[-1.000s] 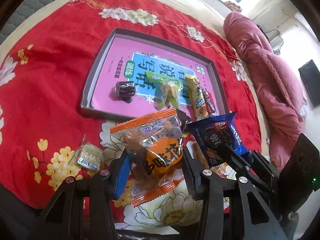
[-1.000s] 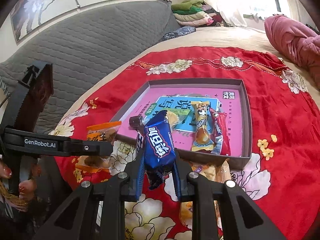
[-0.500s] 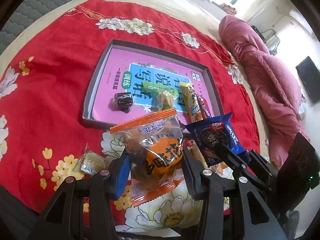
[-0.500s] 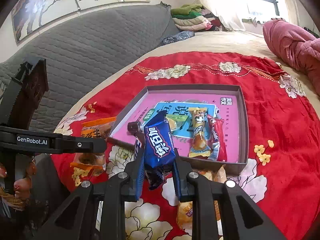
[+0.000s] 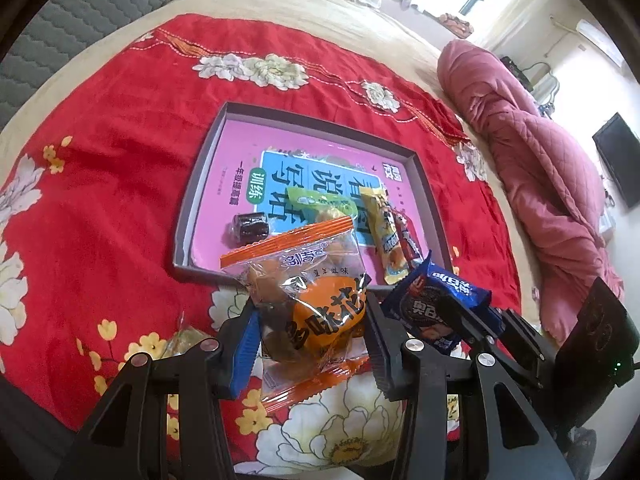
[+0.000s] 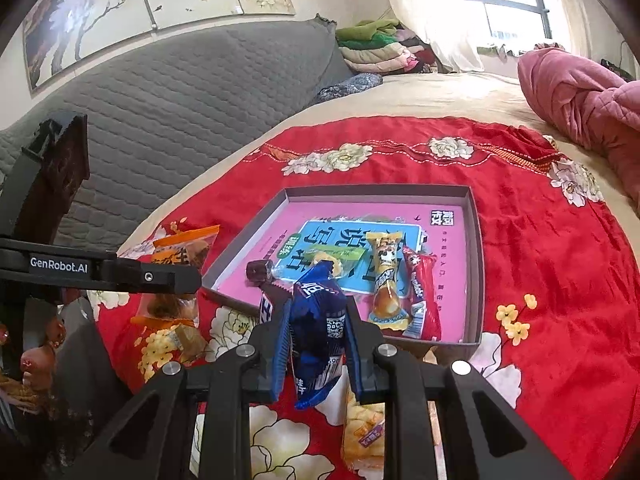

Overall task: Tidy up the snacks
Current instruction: 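Carry the blue bar and orange peanut bag over the pink tray with both grippers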

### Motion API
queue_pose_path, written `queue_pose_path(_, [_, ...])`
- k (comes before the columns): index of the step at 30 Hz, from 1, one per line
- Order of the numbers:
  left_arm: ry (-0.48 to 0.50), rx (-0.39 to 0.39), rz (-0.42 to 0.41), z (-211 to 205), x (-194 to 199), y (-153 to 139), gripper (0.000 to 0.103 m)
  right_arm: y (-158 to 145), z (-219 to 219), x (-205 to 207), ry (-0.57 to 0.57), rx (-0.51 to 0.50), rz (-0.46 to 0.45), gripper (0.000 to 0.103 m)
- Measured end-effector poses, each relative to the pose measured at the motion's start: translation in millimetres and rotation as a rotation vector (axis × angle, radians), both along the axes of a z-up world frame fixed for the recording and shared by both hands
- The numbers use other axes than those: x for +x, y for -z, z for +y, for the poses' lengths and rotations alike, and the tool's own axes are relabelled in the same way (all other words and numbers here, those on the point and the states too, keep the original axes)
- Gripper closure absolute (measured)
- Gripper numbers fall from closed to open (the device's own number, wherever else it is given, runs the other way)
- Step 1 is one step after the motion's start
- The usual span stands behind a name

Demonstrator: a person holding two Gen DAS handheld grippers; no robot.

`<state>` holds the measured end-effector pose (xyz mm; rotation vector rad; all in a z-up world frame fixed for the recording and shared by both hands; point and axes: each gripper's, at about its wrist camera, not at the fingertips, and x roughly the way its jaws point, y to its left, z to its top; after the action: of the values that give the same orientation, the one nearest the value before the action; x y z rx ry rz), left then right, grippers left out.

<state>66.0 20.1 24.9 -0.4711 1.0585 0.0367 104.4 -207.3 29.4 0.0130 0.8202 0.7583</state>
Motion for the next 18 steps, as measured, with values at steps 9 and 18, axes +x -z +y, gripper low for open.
queue_pose_path(9, [0.006,0.004,-0.014,-0.2,12.8,-2.9,0.054,-2.7,-10.3,8.1,0.047,0.029,0.006,0.078])
queue_pose_path(18, [-0.002,0.005,-0.026,7.0,39.1,2.0,0.054,-6.8,-24.7,29.5,0.123,0.058,0.0,0.078])
